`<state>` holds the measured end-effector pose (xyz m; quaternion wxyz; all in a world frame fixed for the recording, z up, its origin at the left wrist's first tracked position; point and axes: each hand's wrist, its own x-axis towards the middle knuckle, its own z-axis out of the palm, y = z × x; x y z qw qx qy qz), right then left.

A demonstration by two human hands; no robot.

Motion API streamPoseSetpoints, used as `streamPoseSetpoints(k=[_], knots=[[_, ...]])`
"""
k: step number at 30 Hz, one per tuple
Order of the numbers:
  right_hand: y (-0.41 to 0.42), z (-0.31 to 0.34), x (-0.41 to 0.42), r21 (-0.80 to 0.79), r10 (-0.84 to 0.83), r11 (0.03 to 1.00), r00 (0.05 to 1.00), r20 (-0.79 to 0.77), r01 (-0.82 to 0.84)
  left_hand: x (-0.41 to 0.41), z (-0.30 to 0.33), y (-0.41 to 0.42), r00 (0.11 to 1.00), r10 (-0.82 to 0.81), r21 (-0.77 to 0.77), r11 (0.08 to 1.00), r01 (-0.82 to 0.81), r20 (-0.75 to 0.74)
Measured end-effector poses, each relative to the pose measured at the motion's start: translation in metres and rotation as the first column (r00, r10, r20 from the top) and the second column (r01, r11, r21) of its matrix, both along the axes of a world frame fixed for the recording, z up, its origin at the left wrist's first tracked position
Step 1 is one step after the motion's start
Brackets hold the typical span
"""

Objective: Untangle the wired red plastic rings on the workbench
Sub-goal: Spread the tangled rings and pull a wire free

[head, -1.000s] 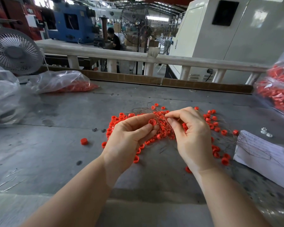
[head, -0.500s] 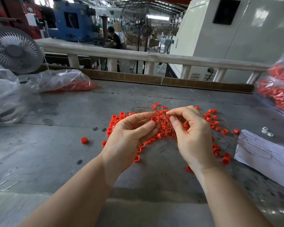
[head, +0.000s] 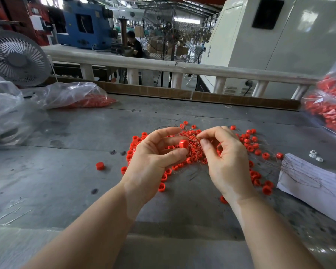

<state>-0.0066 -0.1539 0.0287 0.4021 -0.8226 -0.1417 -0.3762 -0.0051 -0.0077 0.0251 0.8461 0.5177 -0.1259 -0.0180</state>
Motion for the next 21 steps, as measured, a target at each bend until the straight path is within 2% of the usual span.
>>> streamPoseSetpoints(k=[12,21], knots=[[0.0002,0.0007,-0.0002,-0.005,-0.003,1.0,1.0,-0.008,0.003,-0.0006,0.0005,0.0003,0.999,0.024,0.048,0.999,-0.026,0.031],[-0.0001,-0.0002,0.0006,-0.002,0.006,1.0,1.0,0.014,-0.006,-0.0003,0.003,-0.0013,0.993,-0.078,-0.106,0.992,0.068,-0.09]])
